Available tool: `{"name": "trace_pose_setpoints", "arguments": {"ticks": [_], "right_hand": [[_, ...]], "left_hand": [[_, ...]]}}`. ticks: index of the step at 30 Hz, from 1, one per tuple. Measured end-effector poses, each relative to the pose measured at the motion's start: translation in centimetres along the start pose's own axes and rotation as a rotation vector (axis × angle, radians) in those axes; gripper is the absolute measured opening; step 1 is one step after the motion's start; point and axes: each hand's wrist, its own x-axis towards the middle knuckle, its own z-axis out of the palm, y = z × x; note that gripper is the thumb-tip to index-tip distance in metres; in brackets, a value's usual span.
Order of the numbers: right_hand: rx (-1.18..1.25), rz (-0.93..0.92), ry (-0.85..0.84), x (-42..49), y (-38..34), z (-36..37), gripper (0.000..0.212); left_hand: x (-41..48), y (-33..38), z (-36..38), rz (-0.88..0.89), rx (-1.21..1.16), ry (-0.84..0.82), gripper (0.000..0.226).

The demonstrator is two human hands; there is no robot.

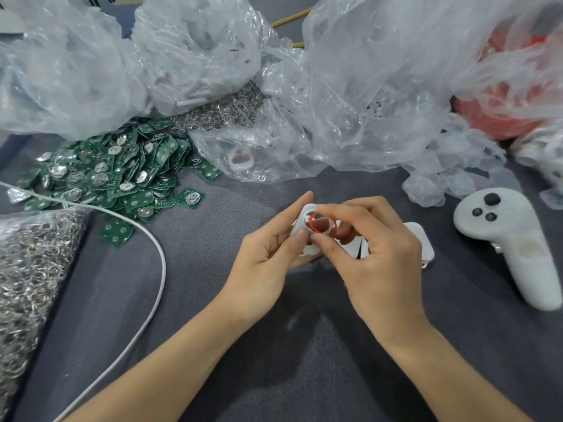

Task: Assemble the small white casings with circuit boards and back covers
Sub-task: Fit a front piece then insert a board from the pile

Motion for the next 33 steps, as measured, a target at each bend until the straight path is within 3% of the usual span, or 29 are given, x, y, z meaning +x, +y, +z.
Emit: {"name": "trace_pose_setpoints", "arguments": {"ticks": [11, 33], "right_hand": [[0.055, 0.078, -0.082, 0.02, -0.29, -0.12, 0.02], [-0.019, 0.017, -0.078, -0.06, -0.12, -0.27, 0.023]], "left_hand": [[-0.3, 0.26, 0.14, 0.064, 0.213, 0.023, 0.036], [-0.3, 0.35, 0.18, 0.075, 0.24, 0.037, 0.035]]}}
